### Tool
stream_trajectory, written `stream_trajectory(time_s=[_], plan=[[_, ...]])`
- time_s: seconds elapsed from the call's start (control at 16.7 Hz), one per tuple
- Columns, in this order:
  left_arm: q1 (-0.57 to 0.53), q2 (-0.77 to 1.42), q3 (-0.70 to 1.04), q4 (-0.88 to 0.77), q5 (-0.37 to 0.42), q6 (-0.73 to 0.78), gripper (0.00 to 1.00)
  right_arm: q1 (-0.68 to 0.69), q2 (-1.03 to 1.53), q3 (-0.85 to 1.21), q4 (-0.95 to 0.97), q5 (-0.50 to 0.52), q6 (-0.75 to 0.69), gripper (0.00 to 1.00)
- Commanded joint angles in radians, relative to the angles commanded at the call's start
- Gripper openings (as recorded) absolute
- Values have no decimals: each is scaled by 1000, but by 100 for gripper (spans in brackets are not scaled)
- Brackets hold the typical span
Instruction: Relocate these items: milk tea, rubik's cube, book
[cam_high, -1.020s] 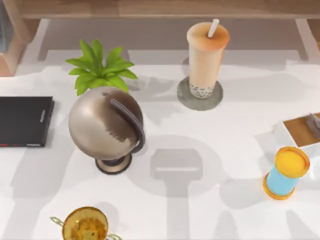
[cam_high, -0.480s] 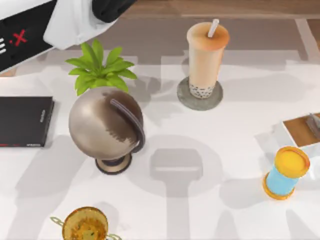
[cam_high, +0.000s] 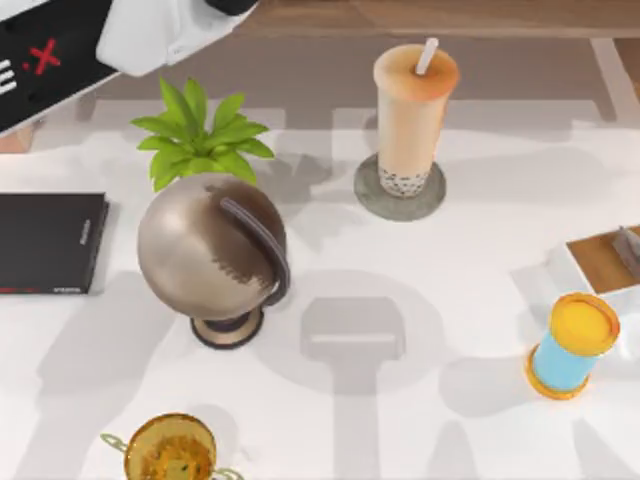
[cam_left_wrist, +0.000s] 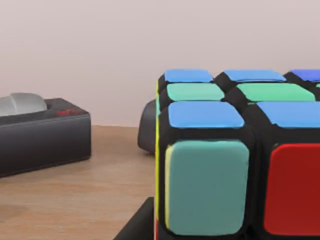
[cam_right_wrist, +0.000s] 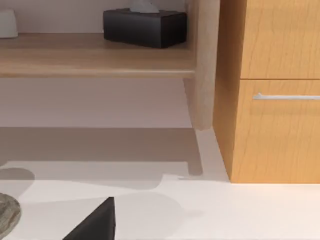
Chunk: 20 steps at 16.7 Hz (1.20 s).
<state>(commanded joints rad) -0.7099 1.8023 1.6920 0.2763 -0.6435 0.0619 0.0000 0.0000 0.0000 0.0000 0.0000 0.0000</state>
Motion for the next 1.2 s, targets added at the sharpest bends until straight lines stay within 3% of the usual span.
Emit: stream_trajectory(time_s=[0.72, 1.08, 1.2], plan=[[144, 319, 409, -136, 132, -4, 0, 0, 0, 0, 0, 0, 0, 100], [160, 343, 432, -154, 147, -3, 0, 0, 0, 0, 0, 0, 0, 100], [160, 343, 432, -154, 147, -3, 15, 0, 0, 0, 0, 0, 0, 100]])
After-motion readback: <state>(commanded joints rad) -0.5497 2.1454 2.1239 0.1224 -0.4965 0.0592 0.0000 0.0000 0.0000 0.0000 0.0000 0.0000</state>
